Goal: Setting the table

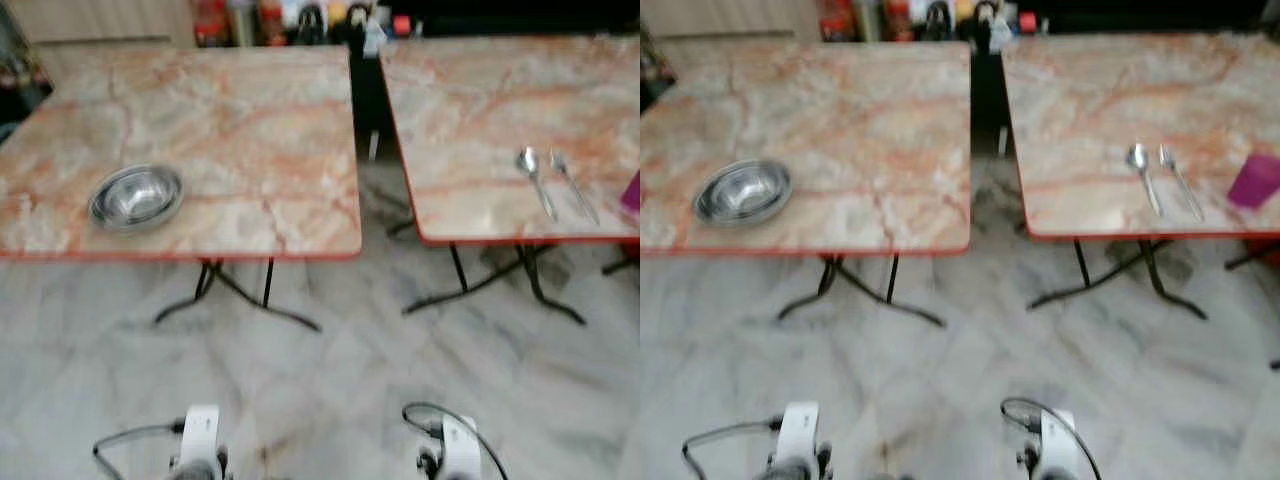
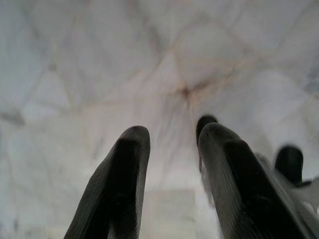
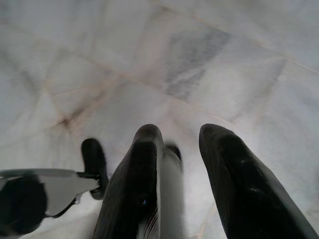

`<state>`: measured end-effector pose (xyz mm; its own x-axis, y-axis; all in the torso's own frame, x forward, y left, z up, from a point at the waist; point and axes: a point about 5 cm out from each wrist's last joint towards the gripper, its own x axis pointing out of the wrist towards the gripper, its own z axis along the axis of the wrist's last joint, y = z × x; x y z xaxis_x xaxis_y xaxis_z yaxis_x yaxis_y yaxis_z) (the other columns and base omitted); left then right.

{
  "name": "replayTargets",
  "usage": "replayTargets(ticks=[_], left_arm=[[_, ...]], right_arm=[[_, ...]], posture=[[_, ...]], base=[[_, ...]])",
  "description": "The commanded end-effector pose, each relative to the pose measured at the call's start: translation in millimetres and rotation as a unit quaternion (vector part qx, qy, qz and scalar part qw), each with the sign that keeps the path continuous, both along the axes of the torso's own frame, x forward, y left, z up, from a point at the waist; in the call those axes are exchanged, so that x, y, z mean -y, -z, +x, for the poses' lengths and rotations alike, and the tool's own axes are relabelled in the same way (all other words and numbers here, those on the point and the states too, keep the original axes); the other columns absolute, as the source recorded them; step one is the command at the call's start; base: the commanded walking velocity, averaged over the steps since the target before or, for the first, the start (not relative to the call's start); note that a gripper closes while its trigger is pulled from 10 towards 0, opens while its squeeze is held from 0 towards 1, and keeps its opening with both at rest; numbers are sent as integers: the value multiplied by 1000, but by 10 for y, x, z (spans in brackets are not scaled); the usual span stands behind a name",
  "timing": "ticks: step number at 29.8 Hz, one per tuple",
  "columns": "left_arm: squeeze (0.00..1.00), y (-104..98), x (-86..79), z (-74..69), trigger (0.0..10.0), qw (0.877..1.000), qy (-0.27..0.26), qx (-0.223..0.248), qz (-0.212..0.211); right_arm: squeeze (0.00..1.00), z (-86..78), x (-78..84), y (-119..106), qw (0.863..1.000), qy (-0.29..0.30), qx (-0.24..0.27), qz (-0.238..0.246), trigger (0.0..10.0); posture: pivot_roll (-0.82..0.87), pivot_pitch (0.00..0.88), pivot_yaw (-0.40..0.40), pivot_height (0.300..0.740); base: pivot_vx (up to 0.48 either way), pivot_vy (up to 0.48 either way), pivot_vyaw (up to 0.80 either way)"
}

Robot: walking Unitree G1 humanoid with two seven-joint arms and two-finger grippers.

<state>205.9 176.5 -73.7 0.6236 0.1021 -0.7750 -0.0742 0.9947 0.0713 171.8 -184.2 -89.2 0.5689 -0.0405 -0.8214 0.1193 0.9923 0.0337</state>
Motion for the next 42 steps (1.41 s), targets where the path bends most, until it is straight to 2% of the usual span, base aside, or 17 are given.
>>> replayTargets(ticks=[1,14,26,42], left_arm=[[0,48,58,-72,10000,1000,3,-17,-8],[0,49,46,-75,10000,1000,3,-18,-6],[0,60,73,-90,10000,1000,13,-24,-3],[0,67,73,-105,10000,1000,19,-25,1]], right_arm=[[0,-58,46,22,1000,0,-13,-6,10000],[0,-54,27,21,1000,8,-7,4,10000],[0,-68,55,23,1000,0,-9,2,10000],[0,-80,58,26,1000,-21,-10,-9,10000]], posture=[[-3,162,24,740],[3,163,27,740],[-6,141,15,740],[-6,112,16,740]], base=[[379,0,0],[377,0,0],[0,0,0],[0,-284,109]])
